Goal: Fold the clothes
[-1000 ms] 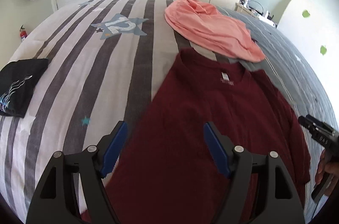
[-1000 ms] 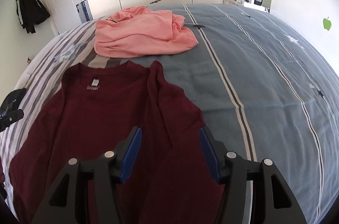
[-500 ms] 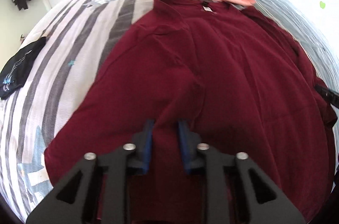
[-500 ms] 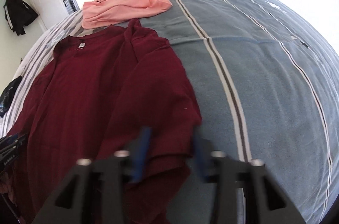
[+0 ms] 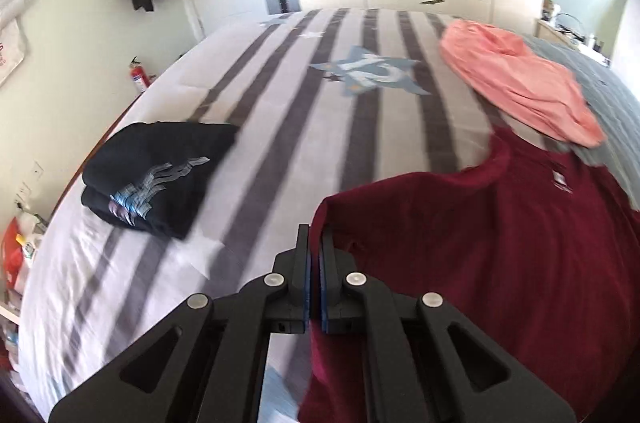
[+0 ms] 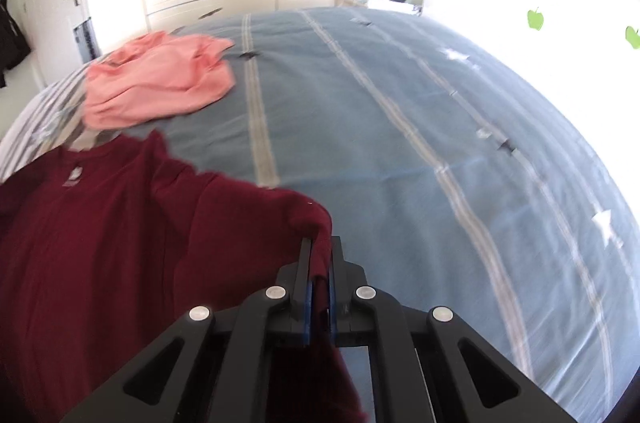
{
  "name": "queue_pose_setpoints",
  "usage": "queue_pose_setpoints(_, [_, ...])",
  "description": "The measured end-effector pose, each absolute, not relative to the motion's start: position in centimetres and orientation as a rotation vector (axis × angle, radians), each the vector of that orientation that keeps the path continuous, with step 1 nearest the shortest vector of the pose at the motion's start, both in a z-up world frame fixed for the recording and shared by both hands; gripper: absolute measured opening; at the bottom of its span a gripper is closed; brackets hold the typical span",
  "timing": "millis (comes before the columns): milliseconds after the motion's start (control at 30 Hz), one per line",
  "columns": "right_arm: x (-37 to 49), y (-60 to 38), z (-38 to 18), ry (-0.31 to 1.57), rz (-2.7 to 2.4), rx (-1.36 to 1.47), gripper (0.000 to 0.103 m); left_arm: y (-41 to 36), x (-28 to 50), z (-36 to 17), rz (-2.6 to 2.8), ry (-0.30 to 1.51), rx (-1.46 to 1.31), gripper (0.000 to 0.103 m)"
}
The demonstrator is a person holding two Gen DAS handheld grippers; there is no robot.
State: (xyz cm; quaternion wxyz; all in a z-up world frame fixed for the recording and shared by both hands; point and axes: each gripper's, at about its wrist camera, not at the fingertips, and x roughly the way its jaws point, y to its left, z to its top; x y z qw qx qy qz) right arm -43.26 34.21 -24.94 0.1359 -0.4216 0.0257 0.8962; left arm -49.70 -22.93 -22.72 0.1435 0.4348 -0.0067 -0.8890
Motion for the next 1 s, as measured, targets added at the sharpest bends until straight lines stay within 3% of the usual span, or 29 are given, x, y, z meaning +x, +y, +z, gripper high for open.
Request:
queue_pose_setpoints(200, [-48.2,37.8,-28.1,-0.05,2.479,-1.375,0.005,-28.5,-52.8,-25.7,-2.364,-0.005,1.364,0.007])
queue_pose_setpoints(333, [-48.3,38.9,-28.9,0.021,2.423,-1.389,0.006,-29.1,-51.7,-25.0,-2.434,0.047,1.34,0.008])
queue_pose_setpoints(500, [-46.5,38.9,-24.9,0.079,2.432,-1.241,0.019,-25.9,-51.9,-24.6,-2.614,-0.001,1.356,0.016])
queue_pose_setpoints(567, [-46.8,36.7,-23.7,0.067,2.538,-1.226,0.035,-24.3,-52.6,-24.6,-2.675,0.016,1.367,0.024])
queue_pose_setpoints(633, [-47.4,34.6,-23.4,0.077,2.637,-1.239,0.041,-23.2,-53.6,-24.9,-2.693,0.056,1.378,0.031])
queue_pose_setpoints(833, [-51.4,30.0,-27.3,0.005,2.699,-1.368,0.042,-22.5,-56.6,-27.2,-2.651,0.121,1.436,0.045])
queue_pose_setpoints(1000, [-53.1,31.3,-31.4,0.083,2.622,-1.506,0.043,-22.4,-57.6,-30.2,-2.613,0.078,1.554,0.047])
